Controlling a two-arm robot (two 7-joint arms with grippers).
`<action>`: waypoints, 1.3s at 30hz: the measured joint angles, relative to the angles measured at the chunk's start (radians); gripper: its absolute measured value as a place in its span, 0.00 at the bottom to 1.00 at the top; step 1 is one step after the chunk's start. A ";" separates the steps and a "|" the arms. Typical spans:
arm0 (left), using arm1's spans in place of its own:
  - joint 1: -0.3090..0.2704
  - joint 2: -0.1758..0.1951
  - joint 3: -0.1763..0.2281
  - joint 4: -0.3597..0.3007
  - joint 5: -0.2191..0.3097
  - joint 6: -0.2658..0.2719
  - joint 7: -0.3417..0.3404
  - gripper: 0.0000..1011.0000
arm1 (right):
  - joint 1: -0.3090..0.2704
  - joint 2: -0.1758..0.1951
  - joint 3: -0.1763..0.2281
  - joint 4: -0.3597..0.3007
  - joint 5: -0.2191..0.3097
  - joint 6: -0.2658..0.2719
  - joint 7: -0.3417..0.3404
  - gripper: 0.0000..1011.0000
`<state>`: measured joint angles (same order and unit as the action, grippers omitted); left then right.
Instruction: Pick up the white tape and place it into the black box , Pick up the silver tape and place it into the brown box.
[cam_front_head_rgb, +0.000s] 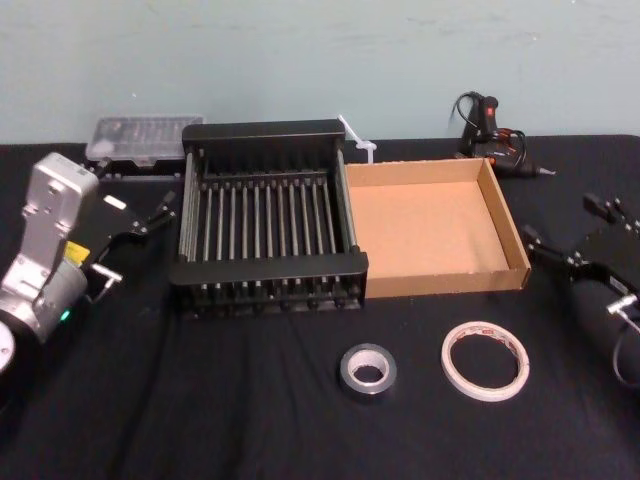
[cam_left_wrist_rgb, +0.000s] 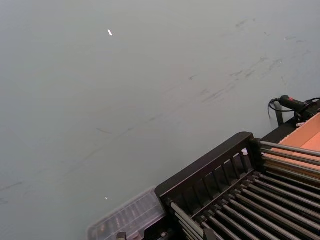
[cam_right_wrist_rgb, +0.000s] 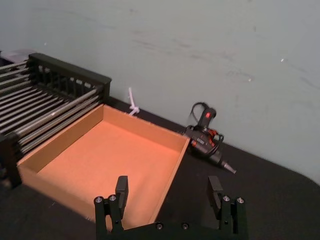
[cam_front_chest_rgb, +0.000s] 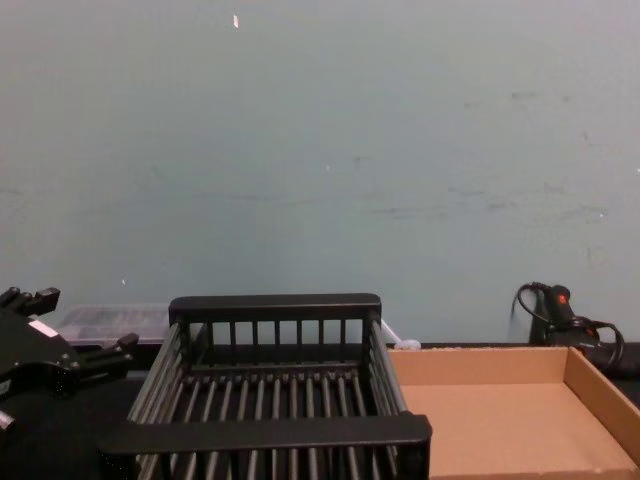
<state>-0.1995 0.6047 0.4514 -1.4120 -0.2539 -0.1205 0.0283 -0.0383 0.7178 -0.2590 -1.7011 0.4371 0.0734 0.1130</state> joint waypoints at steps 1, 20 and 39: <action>0.000 0.000 0.000 0.000 0.000 0.000 0.000 0.99 | -0.007 0.003 0.004 -0.006 0.003 0.003 0.003 0.99; 0.000 0.000 0.000 0.000 0.000 0.000 0.000 0.99 | -0.121 0.041 0.047 -0.083 0.029 0.098 0.095 0.99; 0.000 0.000 0.000 0.000 0.000 0.000 0.000 0.99 | -0.054 -0.019 -0.009 -0.007 -0.026 0.196 0.163 0.99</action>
<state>-0.1995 0.6047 0.4514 -1.4120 -0.2539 -0.1205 0.0283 -0.0922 0.6989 -0.2684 -1.7077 0.4109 0.2694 0.2758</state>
